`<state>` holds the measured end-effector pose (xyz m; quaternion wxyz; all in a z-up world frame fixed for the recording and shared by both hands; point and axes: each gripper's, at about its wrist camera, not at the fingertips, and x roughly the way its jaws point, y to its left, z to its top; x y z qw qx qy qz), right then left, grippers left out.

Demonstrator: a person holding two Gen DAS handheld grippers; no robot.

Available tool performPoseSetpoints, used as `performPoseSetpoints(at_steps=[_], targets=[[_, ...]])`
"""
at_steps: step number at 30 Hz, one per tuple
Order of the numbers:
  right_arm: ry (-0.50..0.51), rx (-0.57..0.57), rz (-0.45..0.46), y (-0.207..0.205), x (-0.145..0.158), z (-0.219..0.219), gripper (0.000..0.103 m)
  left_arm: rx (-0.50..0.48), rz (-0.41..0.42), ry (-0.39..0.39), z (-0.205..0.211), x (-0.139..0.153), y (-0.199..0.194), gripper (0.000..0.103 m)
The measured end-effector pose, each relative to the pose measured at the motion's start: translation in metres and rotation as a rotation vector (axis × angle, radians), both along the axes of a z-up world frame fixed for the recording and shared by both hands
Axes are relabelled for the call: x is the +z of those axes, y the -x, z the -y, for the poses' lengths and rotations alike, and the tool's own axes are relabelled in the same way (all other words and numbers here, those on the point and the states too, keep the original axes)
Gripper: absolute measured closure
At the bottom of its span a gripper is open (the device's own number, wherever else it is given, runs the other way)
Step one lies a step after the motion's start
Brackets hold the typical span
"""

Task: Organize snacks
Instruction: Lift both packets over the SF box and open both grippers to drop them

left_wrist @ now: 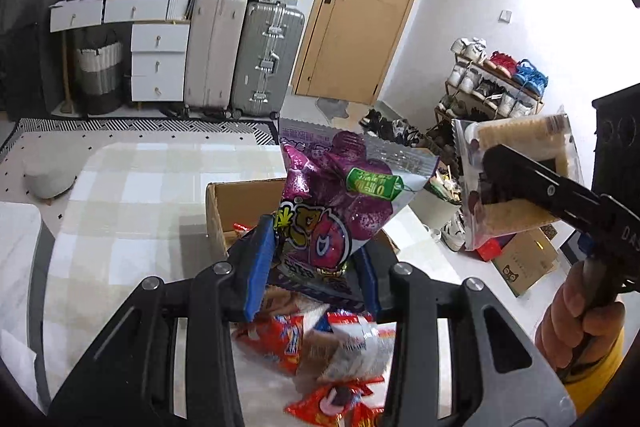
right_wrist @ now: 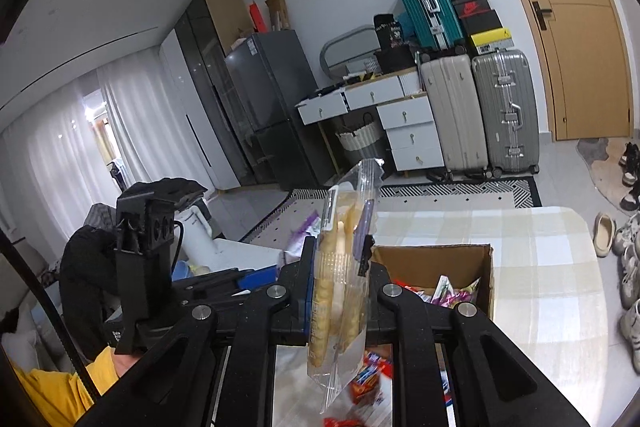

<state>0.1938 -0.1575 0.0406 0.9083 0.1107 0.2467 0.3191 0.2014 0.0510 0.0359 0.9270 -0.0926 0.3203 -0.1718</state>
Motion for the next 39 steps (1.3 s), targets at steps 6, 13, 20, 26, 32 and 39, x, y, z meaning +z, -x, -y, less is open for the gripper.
performPoseSetpoints(at_steps=[6,13,20,26,32,39], targets=[[0.042,-0.006,-0.049,-0.050,-0.019,-0.005,0.088,-0.010,-0.086,-0.011,0.016,-0.034,-0.070,0.068],[0.063,-0.017,-0.134,-0.103,-0.056,-0.005,0.088,-0.012,-0.171,-0.023,0.023,-0.075,-0.130,0.068],[0.079,-0.019,-0.211,-0.139,-0.095,-0.005,0.088,-0.020,-0.226,-0.034,0.020,-0.115,-0.169,0.068],[0.090,-0.008,-0.266,-0.159,-0.121,-0.008,0.088,-0.022,-0.262,-0.036,0.017,-0.145,-0.192,0.067],[0.096,0.001,-0.314,-0.171,-0.142,-0.009,0.088,-0.017,-0.280,-0.039,0.014,-0.169,-0.205,0.067],[0.107,0.006,-0.319,-0.169,-0.146,-0.016,0.088,-0.010,-0.296,-0.053,0.011,-0.183,-0.212,0.067]])
